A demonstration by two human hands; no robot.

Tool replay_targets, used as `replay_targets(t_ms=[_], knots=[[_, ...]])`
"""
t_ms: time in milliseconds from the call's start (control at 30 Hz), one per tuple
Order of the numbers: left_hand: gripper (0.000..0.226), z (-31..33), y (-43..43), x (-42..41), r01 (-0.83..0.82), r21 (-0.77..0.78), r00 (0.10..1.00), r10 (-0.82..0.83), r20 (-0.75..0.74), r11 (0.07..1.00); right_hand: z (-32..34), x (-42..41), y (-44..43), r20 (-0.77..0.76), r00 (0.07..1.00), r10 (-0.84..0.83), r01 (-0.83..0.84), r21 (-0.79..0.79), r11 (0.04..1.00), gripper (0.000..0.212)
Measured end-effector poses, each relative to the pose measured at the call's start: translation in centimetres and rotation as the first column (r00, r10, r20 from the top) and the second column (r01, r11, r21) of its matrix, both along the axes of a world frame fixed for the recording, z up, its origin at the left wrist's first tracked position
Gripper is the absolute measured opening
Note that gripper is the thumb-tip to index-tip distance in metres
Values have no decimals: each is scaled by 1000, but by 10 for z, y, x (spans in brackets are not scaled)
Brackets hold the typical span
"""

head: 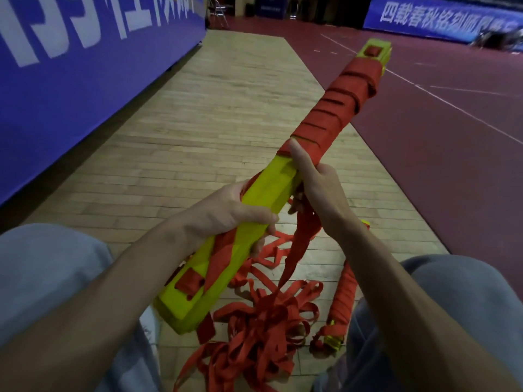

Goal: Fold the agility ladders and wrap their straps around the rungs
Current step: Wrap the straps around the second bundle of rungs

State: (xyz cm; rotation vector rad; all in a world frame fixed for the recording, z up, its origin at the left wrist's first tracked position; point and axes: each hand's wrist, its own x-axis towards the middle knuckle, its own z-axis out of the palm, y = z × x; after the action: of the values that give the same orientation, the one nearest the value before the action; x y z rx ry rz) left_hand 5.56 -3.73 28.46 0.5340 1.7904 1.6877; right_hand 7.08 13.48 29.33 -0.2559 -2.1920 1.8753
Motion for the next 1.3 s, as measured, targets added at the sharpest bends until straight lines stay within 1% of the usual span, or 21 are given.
replay_targets(t_ms=[33,100,167,200,233,300,400,500,567,600,633,700,733,800,867,967,1033,1100,1167,1233,1300], knots=[[55,-2,-1,-2,-42,-36,998,40,-53,998,0,0,0,38,999,13,-14,30,999,59],[70,-8,-1,-5,-171,-131,963,137,-234,977,-3,-1,1,91,995,40,-49,97,994,63],[91,-14,-2,-7,-279,-244,904,168,-392,929,-7,-2,-1,137,988,64,-88,174,981,68],[95,-16,-2,-8,-316,-292,886,171,-430,902,-8,-2,0,159,983,88,-120,207,971,69],[92,-17,-2,-8,-350,-330,874,178,-453,877,-9,-2,0,172,977,127,-164,221,961,67],[78,-18,-1,-6,-421,-377,835,191,-516,825,-11,0,2,174,959,222,-256,207,944,49],[66,-18,2,-1,-543,-398,739,195,-645,740,-9,2,4,161,938,308,-324,88,942,22],[63,-19,6,6,-649,-392,623,161,-765,652,-4,2,-1,172,939,297,-291,-59,955,30],[60,-24,11,12,-661,-364,573,128,-810,656,-1,2,-3,193,958,212,-199,-83,976,30],[59,-27,13,15,-648,-356,566,114,-816,674,0,3,-3,201,965,168,-154,-84,984,28],[58,-29,15,17,-623,-354,576,104,-811,697,0,4,-2,203,969,142,-127,-84,988,26],[57,-32,17,17,-547,-367,636,89,-767,753,1,7,1,188,969,157,-140,-101,985,23],[57,-33,18,15,-503,-375,669,76,-740,779,1,8,2,176,967,187,-169,-109,980,24],[58,-36,18,13,-422,-374,707,42,-706,826,-1,8,1,165,967,194,-180,-97,979,36],[62,-38,19,15,-328,-363,718,-20,-696,872,-3,6,-2,162,985,60,-40,-119,992,43],[66,-39,23,18,-200,-312,768,-49,-638,929,-9,2,0,153,966,-208,225,-109,968,39],[61,-34,22,17,-128,-218,828,-17,-561,967,-9,1,1,141,960,-243,258,-96,961,30],[49,-24,19,13,-70,-126,876,1,-483,989,-8,1,-2,104,978,-181,195,-141,971,24],[29,-13,17,8,-102,35,910,107,-401,994,-8,2,-4,60,994,-93,102,-168,981,25],[21,-5,14,-1,-310,158,881,346,-322,937,-9,2,-6,31,999,25,-19,-179,984,28],[18,0,11,-12,-481,239,832,525,-178,843,-10,2,-5,10,988,154,-149,-196,969,25]])
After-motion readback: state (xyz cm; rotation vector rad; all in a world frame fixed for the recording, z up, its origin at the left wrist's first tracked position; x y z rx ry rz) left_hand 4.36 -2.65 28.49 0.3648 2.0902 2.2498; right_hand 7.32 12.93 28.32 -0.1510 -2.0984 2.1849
